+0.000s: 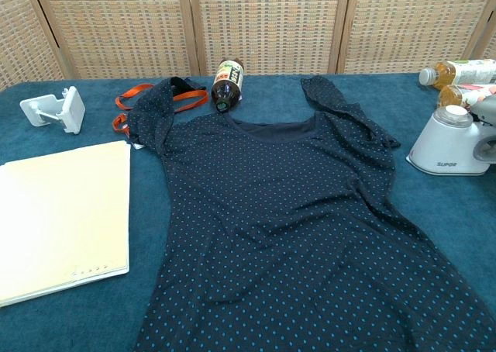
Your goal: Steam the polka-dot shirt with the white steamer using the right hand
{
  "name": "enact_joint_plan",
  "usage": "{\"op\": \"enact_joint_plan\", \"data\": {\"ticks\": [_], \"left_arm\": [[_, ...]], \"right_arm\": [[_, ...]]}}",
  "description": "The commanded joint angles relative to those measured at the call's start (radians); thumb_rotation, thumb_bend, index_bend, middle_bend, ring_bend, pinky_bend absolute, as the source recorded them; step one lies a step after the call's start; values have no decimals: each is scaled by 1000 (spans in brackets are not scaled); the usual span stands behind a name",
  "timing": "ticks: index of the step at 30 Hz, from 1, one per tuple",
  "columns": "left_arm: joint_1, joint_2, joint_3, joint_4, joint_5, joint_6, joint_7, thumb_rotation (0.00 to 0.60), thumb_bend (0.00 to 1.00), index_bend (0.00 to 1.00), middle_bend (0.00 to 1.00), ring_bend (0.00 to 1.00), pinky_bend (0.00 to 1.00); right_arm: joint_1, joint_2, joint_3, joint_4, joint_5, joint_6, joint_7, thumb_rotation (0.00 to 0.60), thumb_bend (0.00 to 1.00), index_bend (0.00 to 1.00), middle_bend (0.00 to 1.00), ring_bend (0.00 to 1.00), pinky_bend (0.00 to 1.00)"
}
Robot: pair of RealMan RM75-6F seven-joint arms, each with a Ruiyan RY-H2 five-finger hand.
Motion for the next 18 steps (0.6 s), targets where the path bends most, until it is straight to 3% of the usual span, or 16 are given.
{"op": "enact_joint_plan", "data": {"ticks": [1,6,12,18], "left_arm": [[-1,-1,0,-1,-1,-2,1,600,0,0,0,0,0],[-3,0,-1,-3,-6,-5,3,600,0,0,0,0,0],[-5,2,-1,0,-7,-9,-7,600,0,0,0,0,0],[-12,6,-5,8,-17,-20,-29,600,0,0,0,0,0]], "right_arm": [[2,-13,-9,29,-34,29,83,600,989,687,623,558,657],[2,-11,-24,63,-96,108,213,600,1000,848,676,645,853],[11,38,-43,75,-176,229,336,600,1000,864,678,650,888],[56,116,-20,30,-231,358,425,600,1000,867,679,655,895]]}}
